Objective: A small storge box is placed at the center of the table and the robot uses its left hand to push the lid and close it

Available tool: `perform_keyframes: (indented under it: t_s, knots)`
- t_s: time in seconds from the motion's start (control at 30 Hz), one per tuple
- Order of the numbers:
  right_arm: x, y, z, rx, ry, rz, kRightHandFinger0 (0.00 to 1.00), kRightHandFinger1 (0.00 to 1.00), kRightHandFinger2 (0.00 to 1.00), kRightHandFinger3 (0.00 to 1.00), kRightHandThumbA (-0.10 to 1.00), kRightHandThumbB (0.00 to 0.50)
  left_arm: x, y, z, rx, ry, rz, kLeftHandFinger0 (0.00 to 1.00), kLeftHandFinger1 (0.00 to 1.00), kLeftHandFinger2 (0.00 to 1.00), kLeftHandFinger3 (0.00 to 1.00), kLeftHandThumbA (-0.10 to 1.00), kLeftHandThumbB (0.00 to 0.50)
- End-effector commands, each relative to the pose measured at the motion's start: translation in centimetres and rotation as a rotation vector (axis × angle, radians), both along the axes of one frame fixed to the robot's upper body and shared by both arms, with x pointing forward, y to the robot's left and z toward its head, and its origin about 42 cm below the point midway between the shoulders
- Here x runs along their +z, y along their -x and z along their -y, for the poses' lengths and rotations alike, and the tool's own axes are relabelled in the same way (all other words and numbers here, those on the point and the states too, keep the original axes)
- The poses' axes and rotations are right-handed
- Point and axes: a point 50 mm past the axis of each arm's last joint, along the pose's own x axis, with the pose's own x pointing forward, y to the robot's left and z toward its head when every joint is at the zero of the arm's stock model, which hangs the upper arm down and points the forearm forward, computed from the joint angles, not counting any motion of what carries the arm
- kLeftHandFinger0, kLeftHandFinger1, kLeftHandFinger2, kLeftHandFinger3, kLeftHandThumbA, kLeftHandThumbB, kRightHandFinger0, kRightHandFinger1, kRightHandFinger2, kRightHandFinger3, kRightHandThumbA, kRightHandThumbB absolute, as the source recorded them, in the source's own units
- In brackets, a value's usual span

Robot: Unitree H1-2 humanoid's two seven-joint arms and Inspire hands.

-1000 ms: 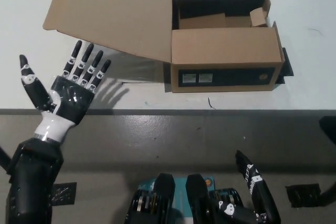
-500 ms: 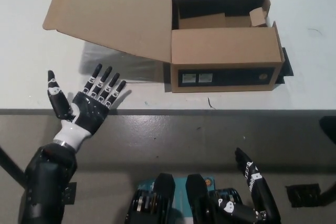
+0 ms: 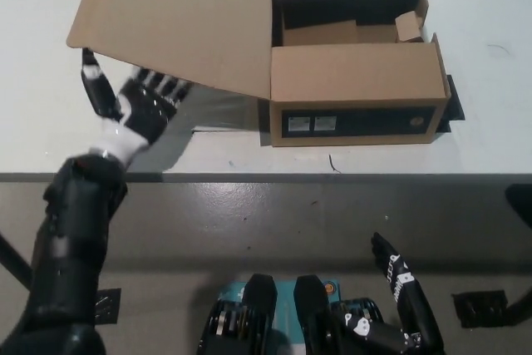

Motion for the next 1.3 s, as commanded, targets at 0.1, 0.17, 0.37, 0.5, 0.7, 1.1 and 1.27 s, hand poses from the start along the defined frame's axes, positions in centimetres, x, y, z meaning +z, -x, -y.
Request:
perform_keyframes:
  t_s: [0.1, 0.17, 0.37, 0.5, 0.7, 1.1, 1.27]
  knots:
    - [1.2, -0.6, -0.7, 0.010, -0.034, 0.078, 1.00, 1.00, 1.00, 1.00, 1.00, 0.376, 7.4, -3.1, -0.3, 0.004, -0.037, 0.153, 1.00, 1.00, 1.00, 1.00, 1.00, 0.429]
    - [1.2, -0.6, -0.7, 0.007, -0.035, 0.077, 1.00, 1.00, 1.00, 1.00, 1.00, 0.380, 8.5, -3.5, 0.3, 0.006, -0.050, 0.166, 1.00, 1.00, 1.00, 1.00, 1.00, 0.425]
    - [1.0, -0.4, -0.6, 0.009, -0.030, 0.072, 1.00, 1.00, 1.00, 1.00, 1.00, 0.373, 11.1, -4.2, 4.1, -0.070, -0.141, 0.238, 1.00, 1.00, 1.00, 1.00, 1.00, 0.414]
    - [1.0, -0.4, -1.0, 0.019, -0.035, 0.071, 1.00, 1.00, 1.00, 1.00, 1.00, 0.372, 11.3, -3.7, 8.6, -0.124, -0.354, 0.256, 1.00, 1.00, 1.00, 1.00, 1.00, 0.399]
    - [1.0, -0.3, -1.2, 0.035, -0.034, 0.068, 1.00, 1.00, 1.00, 1.00, 1.00, 0.374, 8.9, -2.1, 16.5, -0.255, -0.852, 0.395, 1.00, 1.00, 1.00, 1.00, 1.00, 0.410]
    - [1.4, -0.6, -0.9, 0.046, -0.026, 0.087, 1.00, 1.00, 1.00, 1.00, 1.00, 0.384, 4.0, 0.2, 22.5, -0.411, -1.078, 0.444, 1.00, 1.00, 1.00, 1.00, 1.00, 0.447]
    - [1.4, -0.5, -0.7, 0.042, -0.001, 0.092, 1.00, 1.00, 1.00, 1.00, 1.00, 0.379, 2.9, 0.4, 21.3, -0.396, -1.045, 0.421, 1.00, 1.00, 1.00, 1.00, 1.00, 0.426]
